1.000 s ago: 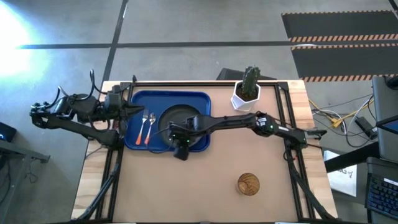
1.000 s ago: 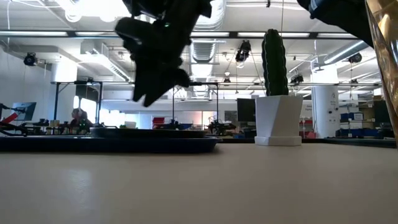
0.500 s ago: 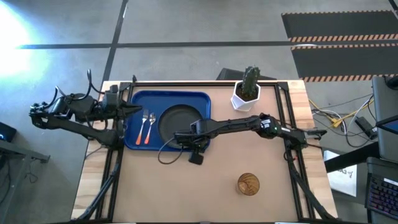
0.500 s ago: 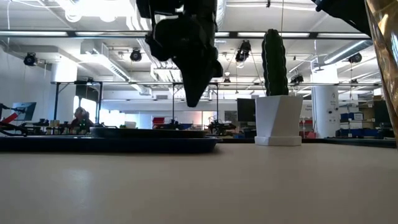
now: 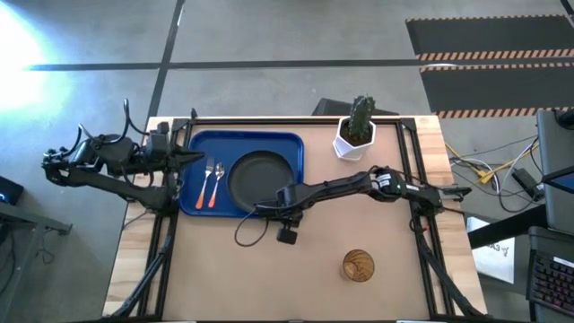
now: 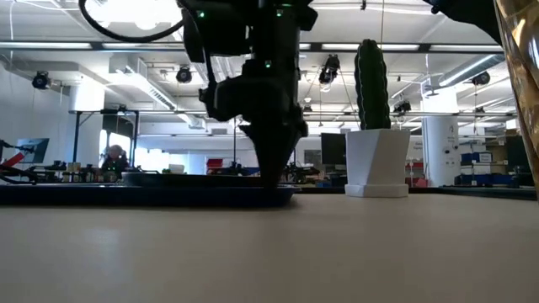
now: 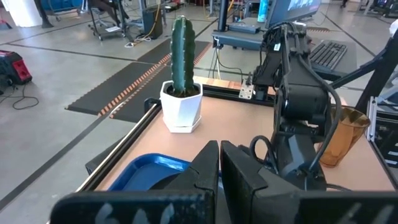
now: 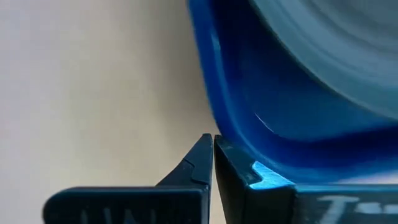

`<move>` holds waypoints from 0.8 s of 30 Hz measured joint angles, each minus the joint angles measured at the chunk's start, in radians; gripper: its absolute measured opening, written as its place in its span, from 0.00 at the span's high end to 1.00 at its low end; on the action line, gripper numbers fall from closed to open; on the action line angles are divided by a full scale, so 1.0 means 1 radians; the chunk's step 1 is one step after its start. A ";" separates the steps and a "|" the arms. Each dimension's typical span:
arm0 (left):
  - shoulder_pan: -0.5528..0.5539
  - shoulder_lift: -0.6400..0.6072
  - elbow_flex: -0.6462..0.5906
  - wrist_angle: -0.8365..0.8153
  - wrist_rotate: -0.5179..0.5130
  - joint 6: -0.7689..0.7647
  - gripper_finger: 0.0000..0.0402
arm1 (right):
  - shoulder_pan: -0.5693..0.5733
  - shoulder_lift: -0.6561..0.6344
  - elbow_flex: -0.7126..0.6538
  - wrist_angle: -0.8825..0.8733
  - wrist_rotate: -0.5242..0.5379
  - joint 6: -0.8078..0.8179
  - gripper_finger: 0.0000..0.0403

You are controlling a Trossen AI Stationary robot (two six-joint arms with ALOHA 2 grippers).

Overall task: Pick and place plate/cup/fork/spoon on tray
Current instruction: Move the blue tray to the center of the table

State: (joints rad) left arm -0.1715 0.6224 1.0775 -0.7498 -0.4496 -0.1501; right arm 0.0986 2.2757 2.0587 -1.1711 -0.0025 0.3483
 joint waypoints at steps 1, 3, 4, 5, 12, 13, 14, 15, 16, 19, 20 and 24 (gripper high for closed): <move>0.000 0.000 0.000 0.000 0.000 0.000 1.00 | 0.001 0.000 -0.006 0.022 -0.001 -0.005 0.98; 0.000 0.004 0.000 0.000 0.000 -0.001 1.00 | 0.002 0.002 -0.016 0.041 0.016 -0.008 0.98; 0.000 0.004 0.000 0.000 0.000 -0.001 1.00 | 0.001 0.002 -0.016 0.042 0.022 -0.008 0.98; 0.000 0.004 0.000 0.000 0.000 -0.001 1.00 | 0.000 0.002 -0.016 0.047 0.024 -0.008 0.98; 0.000 0.007 0.000 0.000 0.000 -0.003 1.00 | -0.001 -0.022 -0.016 0.054 0.007 -0.004 0.98; 0.000 0.007 0.000 0.000 0.000 -0.003 1.00 | 0.002 -0.026 -0.015 0.053 0.004 -0.001 0.98; 0.000 0.007 0.000 0.000 0.000 -0.003 1.00 | 0.005 -0.032 -0.010 0.050 0.006 -0.001 0.98; 0.000 0.007 0.000 0.000 0.000 -0.003 1.00 | 0.008 -0.040 -0.008 0.052 0.006 -0.001 0.98; 0.000 0.007 0.000 0.000 0.000 -0.003 1.00 | 0.010 -0.050 -0.006 0.053 0.006 -0.001 0.98; 0.000 0.007 0.000 0.000 0.000 -0.003 1.00 | 0.012 -0.082 -0.006 0.047 0.012 -0.001 0.98; 0.000 0.007 0.000 0.000 0.000 -0.003 1.00 | 0.012 -0.085 -0.007 0.047 0.023 -0.001 0.98; 0.000 0.007 0.000 0.000 0.000 -0.003 1.00 | -0.004 -0.081 -0.009 0.047 0.032 -0.007 0.98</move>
State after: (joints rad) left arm -0.1711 0.6296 1.0775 -0.7494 -0.4496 -0.1534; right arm 0.0943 2.1946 2.0499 -1.1236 0.0299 0.3415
